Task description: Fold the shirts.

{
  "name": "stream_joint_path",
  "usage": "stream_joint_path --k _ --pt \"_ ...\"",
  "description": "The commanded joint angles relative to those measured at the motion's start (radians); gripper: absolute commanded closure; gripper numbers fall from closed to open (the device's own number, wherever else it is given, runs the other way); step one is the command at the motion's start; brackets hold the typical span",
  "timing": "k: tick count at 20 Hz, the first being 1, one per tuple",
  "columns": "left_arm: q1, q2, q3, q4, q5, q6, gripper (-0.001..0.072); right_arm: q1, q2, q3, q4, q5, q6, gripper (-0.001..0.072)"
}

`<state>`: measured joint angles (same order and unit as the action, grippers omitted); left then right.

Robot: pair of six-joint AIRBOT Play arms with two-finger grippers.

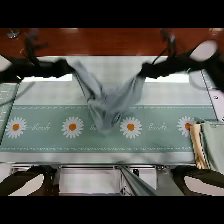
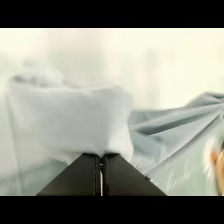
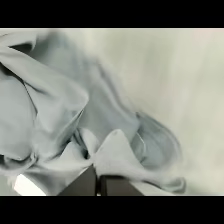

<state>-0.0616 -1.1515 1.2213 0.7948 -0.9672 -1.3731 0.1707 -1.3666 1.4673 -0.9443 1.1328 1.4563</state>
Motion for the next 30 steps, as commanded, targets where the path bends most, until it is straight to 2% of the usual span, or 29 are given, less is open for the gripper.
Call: stream_joint_path --k 1,3,4,9,14,16,19,22,25,27,30 --pt "0.077 0.071 0.291 -0.040 0.040 -0.003 0.0691 -0.052 0.010 0.486 -0.163 0.138 0.036 0.0689" --pt "0.111 0.117 0.397 -0.040 0.040 -0.003 0.0691 -0.052 0.057 0.660 -0.233 0.199 0.021 0.0688" --pt "0.127 0.149 0.430 -0.039 0.040 -0.003 0.0691 -0.053 0.111 0.674 -0.251 0.196 0.011 0.0688" --pt "0.198 0.343 0.457 0.040 0.011 -0.003 0.0691 -0.052 0.394 0.596 -0.377 0.241 -0.010 0.0688" --pt "0.201 0.509 0.455 0.235 -0.167 -0.037 0.0690 -0.052 0.572 0.489 -0.449 0.469 0.019 0.0688" --pt "0.200 0.528 0.437 0.237 -0.278 -0.037 0.0691 -0.052 0.617 0.386 -0.424 0.546 0.040 0.0688" --pt "0.200 0.530 0.301 0.214 -0.422 -0.038 0.0691 -0.052 0.685 0.112 -0.343 0.565 0.061 0.0688" --pt "0.198 0.522 0.019 0.151 -0.443 -0.037 0.0691 -0.052 0.729 -0.230 -0.307 0.488 0.060 0.0688" --pt "0.198 0.483 -0.267 0.121 -0.303 -0.033 0.0691 -0.053 0.707 -0.493 -0.396 0.232 0.085 0.0688" --pt "0.185 0.431 -0.385 0.121 -0.149 -0.033 0.0691 -0.066 0.617 -0.545 -0.468 0.091 0.130 0.0687" --pt "0.119 0.285 -0.417 0.121 0.042 -0.026 0.0691 -0.154 0.402 -0.491 -0.374 -0.042 0.103 0.0688"
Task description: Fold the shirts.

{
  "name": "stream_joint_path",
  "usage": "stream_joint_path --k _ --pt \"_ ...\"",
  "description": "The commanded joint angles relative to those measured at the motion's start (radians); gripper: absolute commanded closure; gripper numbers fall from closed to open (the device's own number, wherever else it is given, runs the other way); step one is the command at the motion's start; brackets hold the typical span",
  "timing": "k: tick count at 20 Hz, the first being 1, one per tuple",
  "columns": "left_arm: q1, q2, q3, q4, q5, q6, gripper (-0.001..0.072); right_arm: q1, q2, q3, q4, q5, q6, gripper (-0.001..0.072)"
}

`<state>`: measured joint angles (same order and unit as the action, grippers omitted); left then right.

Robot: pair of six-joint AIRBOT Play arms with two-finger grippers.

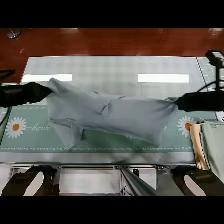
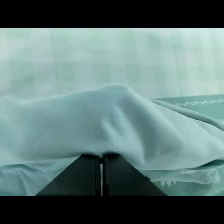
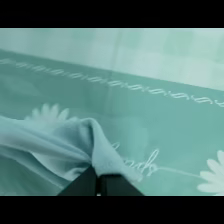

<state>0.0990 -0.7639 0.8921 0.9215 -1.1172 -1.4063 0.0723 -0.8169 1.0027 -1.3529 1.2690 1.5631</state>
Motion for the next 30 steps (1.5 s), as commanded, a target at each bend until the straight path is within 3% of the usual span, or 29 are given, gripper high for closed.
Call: stream_joint_path --k 1,5,7,8,9,10,13,15,17,18,21,23,25,30 --pt "-0.069 -0.158 -0.080 -0.006 0.252 0.007 0.0691 -0.088 -0.233 0.014 0.102 -0.195 -0.033 0.0687" --pt "-0.143 -0.374 0.008 -0.054 0.444 -0.024 0.0691 -0.158 -0.541 0.223 0.369 -0.196 -0.109 0.0687" --pt "-0.148 -0.459 0.070 -0.115 0.437 -0.024 0.0689 -0.183 -0.650 0.315 0.482 -0.193 -0.109 0.0687" --pt "-0.148 -0.491 0.100 -0.130 0.419 -0.023 0.0651 -0.195 -0.687 0.348 0.527 -0.192 -0.109 0.0656" --pt "-0.147 -0.515 0.126 -0.128 0.395 -0.022 0.0385 -0.209 -0.715 0.375 0.570 -0.183 -0.109 0.0388" --pt "-0.135 -0.530 0.154 -0.123 0.346 -0.014 0.0020 -0.225 -0.728 0.393 0.598 -0.164 -0.112 0.0102" --pt "-0.022 -0.531 0.251 0.016 0.081 0.003 0.0005 -0.331 -0.718 0.446 0.533 0.006 -0.173 0.0091" --pt "0.098 -0.525 0.270 0.116 -0.107 -0.004 0.0006 -0.427 -0.691 0.439 0.368 0.156 -0.191 0.0091" --pt "0.215 -0.515 0.217 0.182 -0.214 -0.004 0.0007 -0.514 -0.640 0.360 0.197 0.224 -0.187 0.0091" --pt "0.273 -0.505 0.158 0.187 -0.229 -0.004 0.0007 -0.560 -0.600 0.281 0.192 0.201 -0.182 0.0092" --pt "0.404 -0.487 -0.052 0.138 -0.194 0.000 0.0007 -0.650 -0.435 -0.063 0.358 0.006 -0.220 0.0095" --pt "0.458 -0.487 -0.155 0.028 -0.140 0.068 0.0006 -0.651 -0.345 -0.243 0.450 -0.065 -0.292 0.0095" --pt "0.468 -0.488 -0.216 -0.008 -0.068 0.082 0.0006 -0.648 -0.295 -0.361 0.526 -0.064 -0.343 0.0095" --pt "0.407 -0.488 -0.248 -0.055 0.072 0.106 0.0006 -0.648 -0.280 -0.467 0.536 -0.029 -0.376 0.0096"
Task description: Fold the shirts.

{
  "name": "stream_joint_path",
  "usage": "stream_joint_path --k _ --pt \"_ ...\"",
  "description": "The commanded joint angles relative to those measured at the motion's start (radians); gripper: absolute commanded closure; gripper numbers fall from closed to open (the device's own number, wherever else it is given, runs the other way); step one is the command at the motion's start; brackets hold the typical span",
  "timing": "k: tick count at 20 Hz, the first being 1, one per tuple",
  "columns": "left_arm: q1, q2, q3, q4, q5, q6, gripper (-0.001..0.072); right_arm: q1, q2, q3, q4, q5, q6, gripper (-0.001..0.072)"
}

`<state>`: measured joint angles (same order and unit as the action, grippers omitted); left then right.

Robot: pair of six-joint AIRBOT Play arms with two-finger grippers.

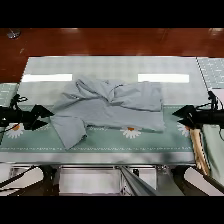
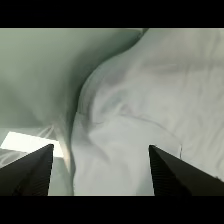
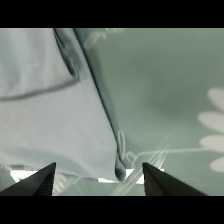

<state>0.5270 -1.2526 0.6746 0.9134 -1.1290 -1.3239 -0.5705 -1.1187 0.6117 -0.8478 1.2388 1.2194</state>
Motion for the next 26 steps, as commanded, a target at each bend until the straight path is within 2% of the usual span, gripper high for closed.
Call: stream_joint_path --k 1,5,6,8,11,14,19,22,23,24,25,26 --pt "-0.048 0.000 -0.030 -0.061 0.109 0.032 0.0006 -0.005 0.021 -0.080 0.031 -0.001 -0.031 0.0096" --pt "-0.172 -0.015 -0.024 -0.062 0.205 0.030 0.0009 -0.005 0.021 -0.082 0.030 0.018 -0.031 0.0095" --pt "-0.186 -0.015 -0.021 -0.062 0.211 0.030 0.0043 -0.005 0.021 -0.082 0.027 0.023 -0.031 0.0096" --pt "-0.190 -0.015 -0.013 -0.061 0.187 0.036 0.0681 -0.005 0.021 -0.082 0.014 0.026 -0.028 0.0096" --pt "-0.190 -0.014 -0.007 -0.061 0.156 0.058 0.0691 0.032 0.018 -0.082 -0.043 0.026 0.012 0.0096" --pt "-0.191 -0.014 -0.007 -0.061 0.145 0.060 0.0690 0.159 -0.018 -0.082 -0.092 0.014 0.050 0.0096" --pt "-0.191 -0.014 -0.008 -0.061 0.133 0.060 0.0691 0.296 -0.114 -0.042 -0.058 -0.111 0.134 0.0096" --pt "-0.191 -0.014 -0.008 -0.062 0.132 0.060 0.0690 0.358 -0.163 0.015 0.031 -0.154 0.153 0.0100" --pt "-0.191 -0.014 -0.007 -0.062 0.132 0.060 0.0690 0.393 -0.180 0.037 0.047 -0.155 0.153 0.0156" --pt "-0.191 -0.013 -0.007 -0.066 0.129 0.060 0.0690 0.429 -0.197 0.059 0.042 -0.150 0.150 0.0340" --pt "-0.191 -0.011 -0.006 -0.079 0.122 0.060 0.0691 0.465 -0.210 0.084 0.034 -0.138 0.129 0.0622" --pt "-0.191 -0.005 0.000 -0.097 0.107 0.060 0.0691 0.491 -0.214 0.122 0.023 -0.115 0.095 0.0687"
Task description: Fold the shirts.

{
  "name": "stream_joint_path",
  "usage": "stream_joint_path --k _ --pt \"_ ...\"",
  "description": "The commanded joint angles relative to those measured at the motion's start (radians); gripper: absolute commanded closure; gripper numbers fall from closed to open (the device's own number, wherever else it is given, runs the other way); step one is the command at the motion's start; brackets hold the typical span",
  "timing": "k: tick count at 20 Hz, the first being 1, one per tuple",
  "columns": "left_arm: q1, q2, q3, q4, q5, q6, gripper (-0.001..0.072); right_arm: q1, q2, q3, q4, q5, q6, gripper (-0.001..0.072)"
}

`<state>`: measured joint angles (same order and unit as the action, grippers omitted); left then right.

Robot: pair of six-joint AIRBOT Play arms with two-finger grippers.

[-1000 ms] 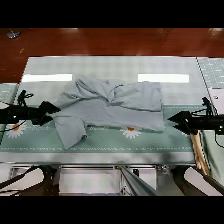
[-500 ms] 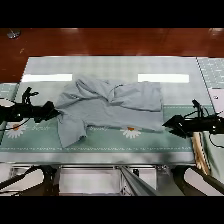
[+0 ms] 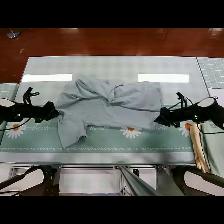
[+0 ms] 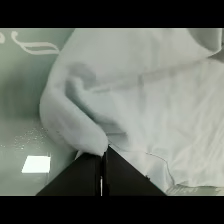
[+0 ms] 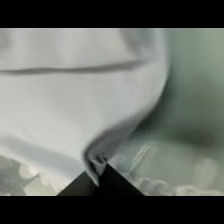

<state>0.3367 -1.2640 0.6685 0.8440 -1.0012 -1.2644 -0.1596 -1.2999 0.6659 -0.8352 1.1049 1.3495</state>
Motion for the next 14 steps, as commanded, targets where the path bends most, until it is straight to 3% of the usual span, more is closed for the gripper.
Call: stream_joint_path --k 1,4,6,10,12,14 --pt "0.000 0.018 0.023 -0.049 -0.037 0.000 0.0691 0.087 -0.033 0.124 -0.012 0.051 -0.032 0.0688" --pt "0.000 0.102 0.166 -0.175 -0.068 0.034 0.0691 0.081 -0.031 0.438 -0.061 0.158 0.006 0.0688" --pt "0.000 0.174 0.342 -0.269 -0.055 0.050 0.0691 0.082 -0.031 0.761 -0.111 0.189 0.047 0.0688" --pt "0.010 0.279 0.759 -0.274 -0.009 0.049 0.0691 0.082 -0.029 1.377 -0.223 0.205 0.106 0.0688" --pt "0.028 0.321 0.919 -0.241 -0.009 0.048 0.0691 0.082 0.020 1.535 -0.241 0.201 0.106 0.0688" --pt "0.046 0.375 1.036 -0.154 -0.010 0.040 0.0692 0.082 0.142 1.521 -0.260 0.165 0.105 0.0688"
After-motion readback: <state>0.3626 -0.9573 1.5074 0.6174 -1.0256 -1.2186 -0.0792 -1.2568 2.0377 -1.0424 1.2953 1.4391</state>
